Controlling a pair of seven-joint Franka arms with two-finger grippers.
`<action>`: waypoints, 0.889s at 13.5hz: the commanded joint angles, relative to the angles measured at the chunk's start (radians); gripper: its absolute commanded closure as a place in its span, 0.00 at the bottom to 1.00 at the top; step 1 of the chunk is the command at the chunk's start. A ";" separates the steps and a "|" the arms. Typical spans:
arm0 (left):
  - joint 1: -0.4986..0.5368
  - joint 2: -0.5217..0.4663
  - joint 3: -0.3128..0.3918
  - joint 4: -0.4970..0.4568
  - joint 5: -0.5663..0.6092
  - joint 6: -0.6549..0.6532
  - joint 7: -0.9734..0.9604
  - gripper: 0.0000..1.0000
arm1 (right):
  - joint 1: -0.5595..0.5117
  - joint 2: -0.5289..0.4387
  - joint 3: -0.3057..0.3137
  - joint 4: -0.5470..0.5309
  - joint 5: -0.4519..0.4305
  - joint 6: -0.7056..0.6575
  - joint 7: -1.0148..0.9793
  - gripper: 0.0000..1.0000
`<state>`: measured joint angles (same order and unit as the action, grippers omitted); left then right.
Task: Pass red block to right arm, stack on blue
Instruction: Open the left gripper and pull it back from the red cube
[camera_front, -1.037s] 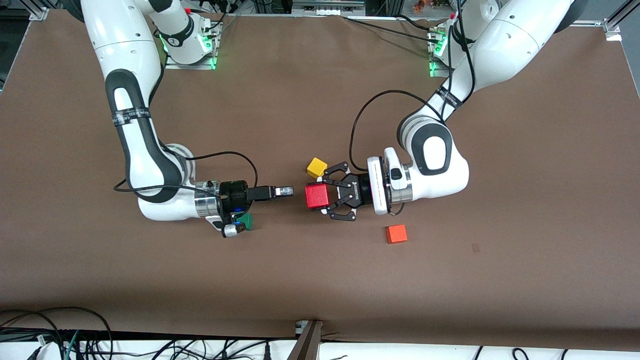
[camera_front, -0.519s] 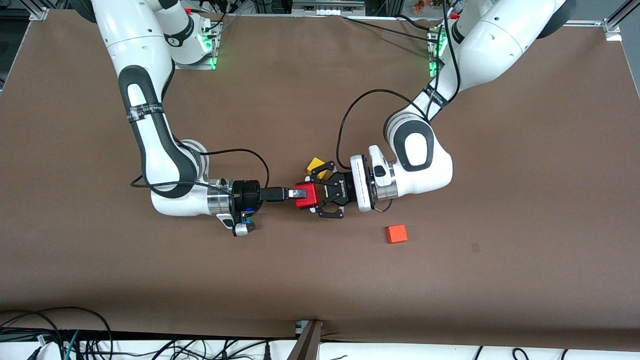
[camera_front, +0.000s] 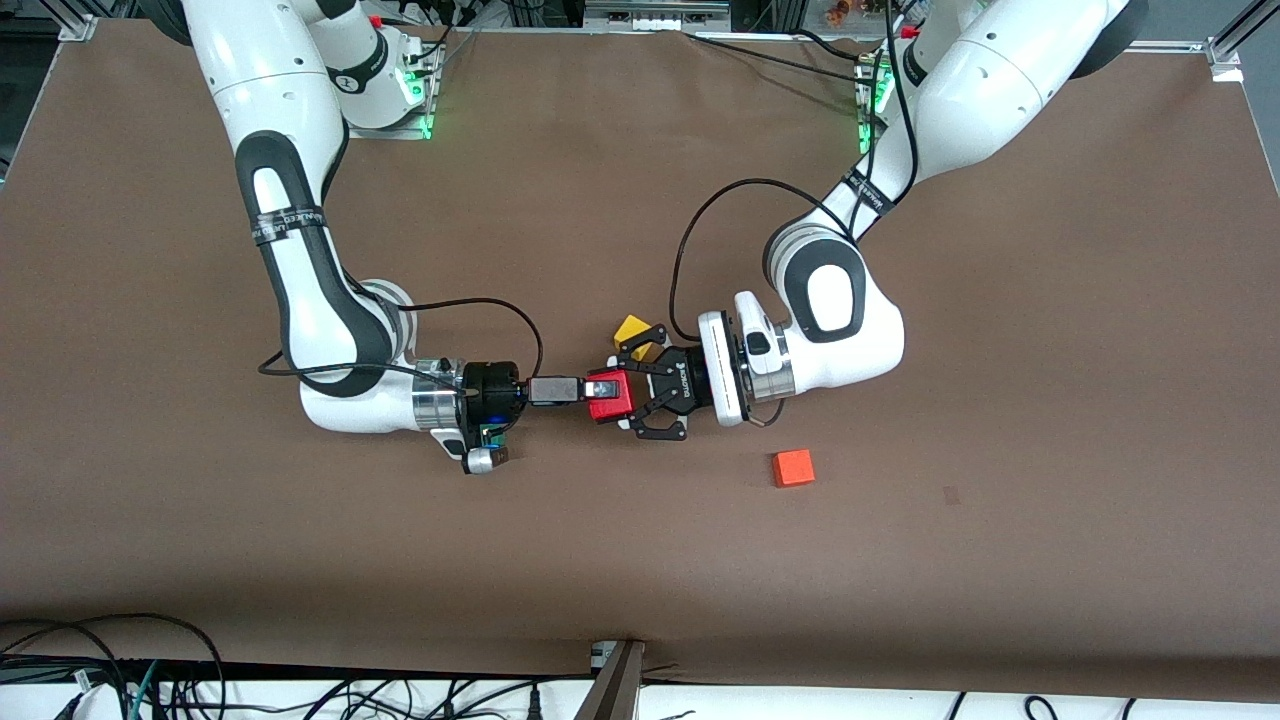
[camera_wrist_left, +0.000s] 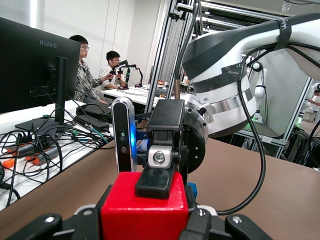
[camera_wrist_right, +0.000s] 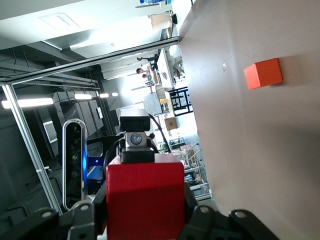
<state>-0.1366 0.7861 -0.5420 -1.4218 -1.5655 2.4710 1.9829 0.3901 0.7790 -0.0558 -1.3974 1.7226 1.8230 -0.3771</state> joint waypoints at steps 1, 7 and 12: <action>-0.001 0.018 0.004 0.023 -0.024 0.011 0.031 0.00 | -0.008 -0.009 -0.001 0.000 0.026 -0.004 -0.008 1.00; 0.080 -0.057 0.005 -0.063 -0.019 0.011 0.013 0.00 | -0.008 -0.014 -0.027 0.008 -0.030 0.001 -0.008 1.00; 0.164 -0.177 0.005 -0.192 0.050 -0.004 -0.158 0.00 | -0.007 -0.041 -0.122 0.014 -0.383 -0.005 -0.012 1.00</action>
<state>0.0221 0.6718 -0.5339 -1.5400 -1.5510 2.4655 1.9047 0.3807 0.7683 -0.1566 -1.3823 1.4458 1.8291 -0.3808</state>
